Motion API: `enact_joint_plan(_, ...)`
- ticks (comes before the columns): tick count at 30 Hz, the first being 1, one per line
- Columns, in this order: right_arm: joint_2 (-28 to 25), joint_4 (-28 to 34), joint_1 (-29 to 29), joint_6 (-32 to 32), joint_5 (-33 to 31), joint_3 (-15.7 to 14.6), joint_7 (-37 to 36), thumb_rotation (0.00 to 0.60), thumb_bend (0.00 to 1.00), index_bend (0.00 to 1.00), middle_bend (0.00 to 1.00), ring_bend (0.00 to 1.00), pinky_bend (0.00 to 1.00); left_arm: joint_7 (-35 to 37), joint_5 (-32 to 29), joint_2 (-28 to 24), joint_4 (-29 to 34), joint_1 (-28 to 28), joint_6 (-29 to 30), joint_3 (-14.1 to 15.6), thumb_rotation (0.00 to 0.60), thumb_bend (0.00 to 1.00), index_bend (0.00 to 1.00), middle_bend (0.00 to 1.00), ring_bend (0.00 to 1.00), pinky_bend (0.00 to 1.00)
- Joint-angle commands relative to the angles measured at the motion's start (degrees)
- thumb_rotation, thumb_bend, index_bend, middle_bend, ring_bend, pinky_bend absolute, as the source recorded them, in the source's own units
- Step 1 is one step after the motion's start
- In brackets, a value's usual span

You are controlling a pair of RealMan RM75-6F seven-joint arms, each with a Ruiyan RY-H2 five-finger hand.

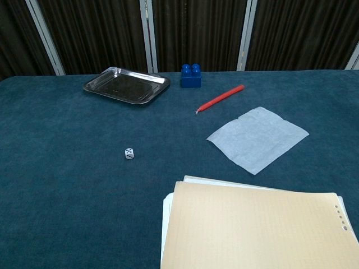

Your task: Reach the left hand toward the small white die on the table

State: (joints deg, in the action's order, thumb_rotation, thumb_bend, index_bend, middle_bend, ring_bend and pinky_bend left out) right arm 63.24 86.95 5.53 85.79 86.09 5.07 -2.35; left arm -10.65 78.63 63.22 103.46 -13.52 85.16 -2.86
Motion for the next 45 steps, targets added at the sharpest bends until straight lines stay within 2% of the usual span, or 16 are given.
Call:
enact_joint_plan(1,-0.1,0.0,0.0,0.1,0.1,0.0,0.0,0.600,0.00,0.00,0.00,0.00,0.00,-0.1,0.0,0.1,0.1,0.1,-0.2,-0.3,0.600,0.00,0.00,0.00,0.00,0.00)
enact_joint_plan(7,-0.1,0.2,-0.2,0.1,0.0,0.0,-0.1,0.600,0.00,0.00,0.00,0.00,0.00,-1.0,0.2,0.7,-0.3,-0.1,-1.5,-0.2,0.600,0.00,0.00,0.00,0.00,0.00)
enact_joint_plan(8,-0.1,0.2,-0.2,0.1,-0.1,0.0,-0.1,0.600,0.00,0.00,0.00,0.00,0.00,-1.3,0.2,0.9,-0.3,-0.3,-1.9,-0.2,0.600,0.00,0.00,0.02,0.01,0.01)
enact_joint_plan(9,-0.2,0.2,-0.1,0.1,-0.1,0.0,-0.1,0.600,0.00,0.00,0.00,0.00,0.00,-1.6,0.2,1.0,-0.2,-0.5,-2.4,-0.2,0.600,0.00,0.00,0.09,0.05,0.06)
enact_joint_plan(10,-0.2,0.3,-0.1,0.0,-0.1,0.0,-0.1,0.600,0.00,0.00,0.00,0.00,0.00,-2.5,0.1,1.3,0.3,-1.4,-4.2,0.1,0.600,0.00,0.00,0.26,0.20,0.21)
enact_joint_plan(11,-0.2,0.4,-0.1,0.0,-0.2,0.1,-0.1,0.600,0.00,0.00,0.00,0.00,0.00,-3.3,0.0,1.6,0.7,-2.1,-5.5,0.0,0.600,0.00,0.00,0.50,0.40,0.45)
enact_joint_plan(12,-0.2,0.4,-0.1,-0.1,-0.2,0.1,-0.1,0.600,0.00,0.00,0.00,0.00,0.00,-4.0,-0.3,2.2,1.3,-3.0,-7.0,-0.1,0.600,0.03,0.00,0.65,0.55,0.63)
enact_joint_plan(13,-0.2,0.5,0.0,-0.2,-0.3,0.1,0.0,0.600,0.00,0.00,0.00,0.00,0.00,-4.5,-0.5,2.9,1.9,-4.2,-8.7,-0.4,0.600,0.14,0.00,0.81,0.73,0.84)
enact_joint_plan(14,-0.2,0.4,0.0,-0.3,-0.4,0.1,0.1,0.600,0.00,0.00,0.00,0.00,0.00,-4.8,-0.4,4.2,2.2,-5.8,-11.0,-0.8,0.600,0.31,0.00,0.91,0.85,0.96)
enact_joint_plan(15,-0.2,0.4,0.1,-0.5,-0.5,0.2,0.2,0.600,0.00,0.00,0.00,0.00,0.00,-5.3,-0.8,5.4,2.2,-7.2,-12.9,-1.3,0.600,0.46,0.00,0.95,0.90,0.99)
enact_joint_plan(16,-0.1,0.3,0.2,-0.7,-0.7,0.2,0.3,0.600,0.00,0.00,0.00,0.00,0.00,-6.1,-1.4,6.8,1.9,-8.6,-14.9,-1.7,0.600,0.66,0.00,0.99,0.94,1.00)
enact_joint_plan(17,0.0,0.3,0.3,-1.0,-1.0,0.4,0.5,0.600,0.00,0.00,0.00,0.00,0.00,-7.1,-2.7,9.0,1.5,-10.6,-17.8,-2.4,0.600,0.80,0.00,1.00,0.96,1.00)
enact_joint_plan(19,0.0,0.2,0.5,-1.5,-1.5,0.5,0.6,0.600,0.00,0.00,0.00,0.00,0.00,-7.4,-5.9,11.9,1.3,-13.6,-23.5,-2.9,0.600,0.89,0.00,1.00,0.98,1.00)
enact_joint_plan(23,0.2,-0.1,0.8,-2.2,-2.2,0.7,0.9,0.600,0.00,0.00,0.00,0.00,0.00,-10.6,-13.8,16.2,-1.0,-18.9,-31.7,-4.4,0.600,0.92,0.00,1.00,0.98,1.00)
enact_joint_plan(30,0.8,-1.1,1.3,-4.0,-3.8,0.9,1.2,0.600,0.00,0.00,0.00,0.00,0.00,-17.0,-26.5,22.9,-4.2,-24.3,-35.1,-4.9,0.600,0.96,0.00,1.00,0.98,1.00)
enact_joint_plan(45,1.1,-1.7,1.5,-4.7,-4.5,1.0,1.4,0.600,0.00,0.00,0.00,0.00,0.00,-18.6,-34.7,25.5,-6.7,-28.1,-34.7,-3.0,0.600,0.96,0.00,1.00,0.98,1.00)
